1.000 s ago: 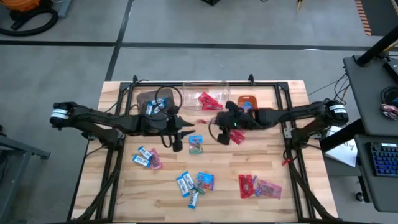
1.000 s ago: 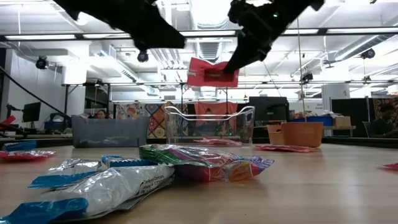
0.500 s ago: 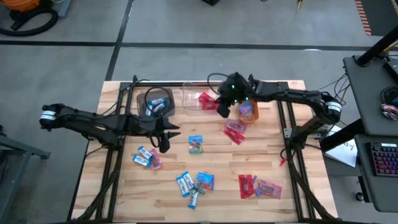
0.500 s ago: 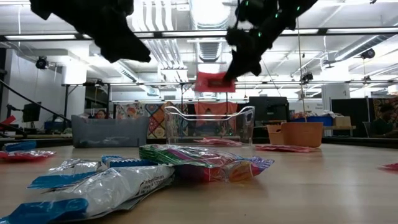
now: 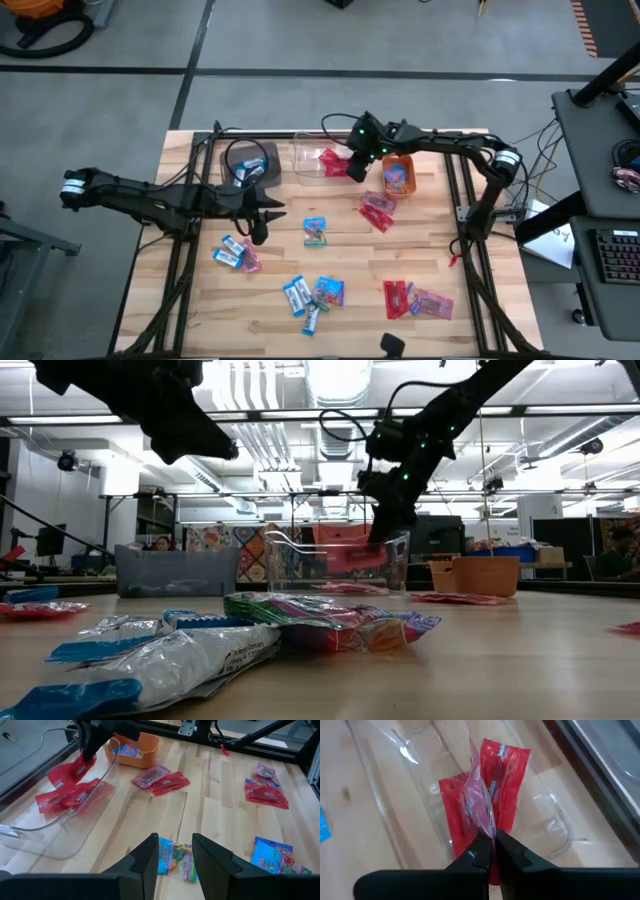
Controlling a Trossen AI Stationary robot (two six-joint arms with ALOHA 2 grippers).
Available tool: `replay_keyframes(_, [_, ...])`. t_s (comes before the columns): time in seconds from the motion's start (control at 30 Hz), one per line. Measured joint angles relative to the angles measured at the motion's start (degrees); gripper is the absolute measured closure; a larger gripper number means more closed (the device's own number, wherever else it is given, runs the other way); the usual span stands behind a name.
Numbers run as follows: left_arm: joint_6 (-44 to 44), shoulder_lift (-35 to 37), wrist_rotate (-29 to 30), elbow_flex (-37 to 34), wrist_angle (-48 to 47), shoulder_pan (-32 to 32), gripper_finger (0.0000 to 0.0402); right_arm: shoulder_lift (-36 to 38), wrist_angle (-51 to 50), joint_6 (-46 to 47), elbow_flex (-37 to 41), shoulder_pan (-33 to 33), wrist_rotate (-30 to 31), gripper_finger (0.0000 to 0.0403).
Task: Sort candy
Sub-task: Put the red chocolate into the transparent bin, then put the white chocolate into the black bin
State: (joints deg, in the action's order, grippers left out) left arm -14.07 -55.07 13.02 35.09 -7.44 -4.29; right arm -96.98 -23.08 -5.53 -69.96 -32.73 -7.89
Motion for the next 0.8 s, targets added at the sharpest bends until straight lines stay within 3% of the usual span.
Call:
replay_keyframes(0.3, [0.0, -0.1, 0.0, 0.0, -0.1, 0.0, 0.03, -2.6, -0.2, -1.6, -2.7, 0.1, 0.4, 0.0378])
replay_keyframes(0.5, [0.0, -0.1, 0.0, -0.1, -0.3, 0.0, 0.03, -2.6, -0.2, -0.9, -2.9, 0.1, 0.7, 0.0324])
replay_keyframes(0.67, [0.0, -0.1, -0.1, -1.0, -0.5, 0.0, 0.0299, -2.4, -0.4, 0.7, -2.9, 0.1, 4.9, 0.0271])
replay_keyframes(0.8, [-0.2, -0.1, -5.1, -2.2, -0.4, 0.0, 0.0299, -0.8, -0.7, 1.1, -2.9, 0.1, 5.0, 0.0242])
